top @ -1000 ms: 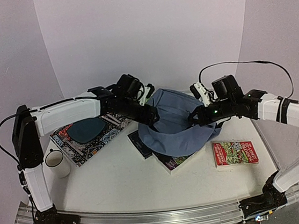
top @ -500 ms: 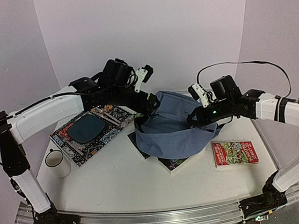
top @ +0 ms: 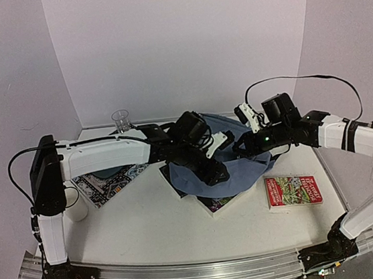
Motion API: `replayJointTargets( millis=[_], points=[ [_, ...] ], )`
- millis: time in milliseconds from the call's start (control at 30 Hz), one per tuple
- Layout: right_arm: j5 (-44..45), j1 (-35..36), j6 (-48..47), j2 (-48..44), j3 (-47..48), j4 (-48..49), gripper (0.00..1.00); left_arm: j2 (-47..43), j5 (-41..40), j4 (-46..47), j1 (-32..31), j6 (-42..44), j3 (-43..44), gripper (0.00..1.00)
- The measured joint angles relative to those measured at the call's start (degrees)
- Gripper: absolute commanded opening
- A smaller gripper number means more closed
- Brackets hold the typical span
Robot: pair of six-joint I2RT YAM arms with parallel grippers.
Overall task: Pack the student bag
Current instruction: Hold the largest pocket of the student bag, then unzip the largest pocket of the student bag.
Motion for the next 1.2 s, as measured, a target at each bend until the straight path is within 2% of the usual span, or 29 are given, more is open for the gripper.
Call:
replayJointTargets(
  millis=[33, 133, 167, 333, 500, 733, 900, 967, 1000, 1067, 1100, 1200],
  points=[
    [0.1, 0.0, 0.0, 0.0, 0.0, 0.0, 0.0, 0.6, 0.1, 0.0, 0.0, 0.3, 0.0, 0.35],
    [1.0, 0.0, 0.0, 0.0, 0.0, 0.1, 0.0, 1.4, 0.0, 0.0, 0.0, 0.8, 0.0, 0.05],
    [1.7, 0.0, 0.0, 0.0, 0.0, 0.1, 0.0, 1.4, -0.1, 0.0, 0.0, 1.0, 0.0, 0.01],
    [5.2, -1.2, -0.2, 0.0, -0.4, 0.0, 0.0, 0.5, -1.8, 1.5, 0.0, 1.7, -1.3, 0.0],
    [6.8, -8.1, 0.6, 0.1, -4.0, 0.2, 0.0, -3.4, -3.5, 3.9, 0.0, 1.7, -6.2, 0.0],
    [4.1, -16.9, 4.6, 4.0, -6.6, 1.2, 0.0, -7.8, -4.5, 10.2, -0.4, 1.3, -14.8, 0.0],
    [1.8, -18.4, 5.2, 7.2, -6.6, 1.3, 0.0, -8.7, -4.3, 13.5, -0.4, -1.0, -19.0, 0.0],
    [0.6, -18.5, 4.8, 7.7, -6.6, 1.3, 0.01, -8.9, -4.4, 14.4, -0.4, -1.8, -20.4, 0.04],
    [0.0, -18.5, 4.6, 7.8, -6.6, 1.3, 0.06, -9.1, -4.4, 14.7, -0.4, -2.0, -20.9, 0.11],
    [-1.1, -18.6, 3.8, 7.8, -6.6, 1.3, 0.16, -9.8, -4.7, 15.0, -0.4, -2.9, -21.4, 0.35],
    [-1.5, -18.7, 3.3, 7.8, -6.6, 1.4, 0.22, -10.2, -4.9, 15.0, -0.4, -3.3, -21.6, 0.44],
    [-1.5, -18.9, 1.5, 7.7, -6.6, 0.7, 0.35, -12.1, -6.4, 14.7, -0.3, -5.0, -21.8, 0.6]
  ],
)
